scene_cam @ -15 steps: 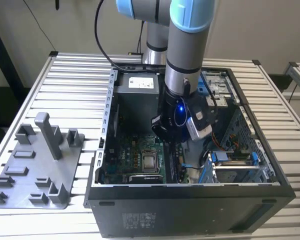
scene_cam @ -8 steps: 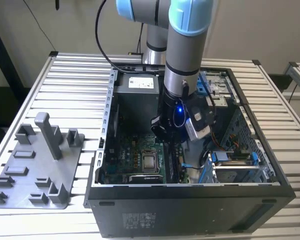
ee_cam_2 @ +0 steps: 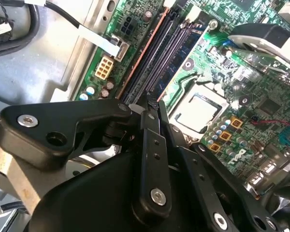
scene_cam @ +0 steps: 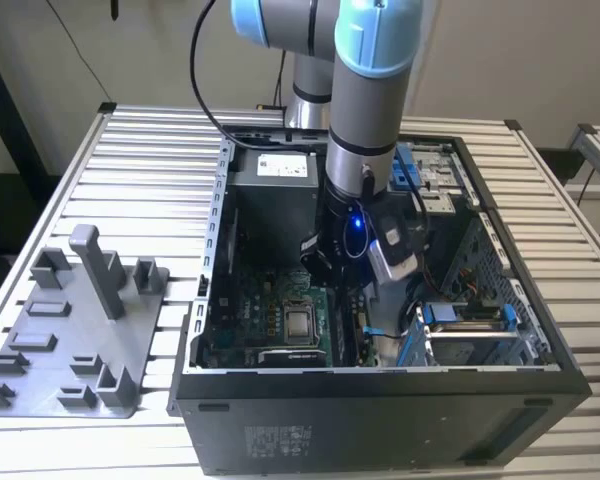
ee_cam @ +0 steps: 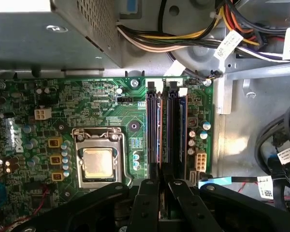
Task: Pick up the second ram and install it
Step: 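Insert the second ram into the second slot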
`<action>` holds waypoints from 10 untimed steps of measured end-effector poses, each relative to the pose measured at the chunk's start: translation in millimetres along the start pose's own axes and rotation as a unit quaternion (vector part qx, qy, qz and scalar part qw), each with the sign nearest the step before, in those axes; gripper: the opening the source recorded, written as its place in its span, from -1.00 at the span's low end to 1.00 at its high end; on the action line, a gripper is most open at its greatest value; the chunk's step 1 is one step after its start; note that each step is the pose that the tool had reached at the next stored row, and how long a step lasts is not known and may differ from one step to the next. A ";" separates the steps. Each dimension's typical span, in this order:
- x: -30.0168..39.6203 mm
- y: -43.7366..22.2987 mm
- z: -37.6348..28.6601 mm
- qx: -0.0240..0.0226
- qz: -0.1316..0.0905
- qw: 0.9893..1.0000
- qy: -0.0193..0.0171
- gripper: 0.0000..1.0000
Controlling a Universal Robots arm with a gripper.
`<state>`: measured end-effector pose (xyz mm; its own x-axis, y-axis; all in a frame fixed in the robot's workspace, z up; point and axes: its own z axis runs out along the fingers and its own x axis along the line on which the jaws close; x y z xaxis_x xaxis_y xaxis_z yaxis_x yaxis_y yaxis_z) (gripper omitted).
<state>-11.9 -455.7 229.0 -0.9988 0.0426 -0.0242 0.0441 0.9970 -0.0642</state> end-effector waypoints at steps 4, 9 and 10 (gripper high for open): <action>-0.4 0.7 1.4 0.000 0.000 1.000 0.000 -0.72; -0.4 3.6 2.5 0.000 0.000 1.000 0.000 -0.72; -0.4 3.6 2.7 0.000 0.000 1.000 0.000 -0.72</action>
<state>-11.3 -452.3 226.1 -0.9988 0.0426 -0.0238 0.0441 0.9970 -0.0644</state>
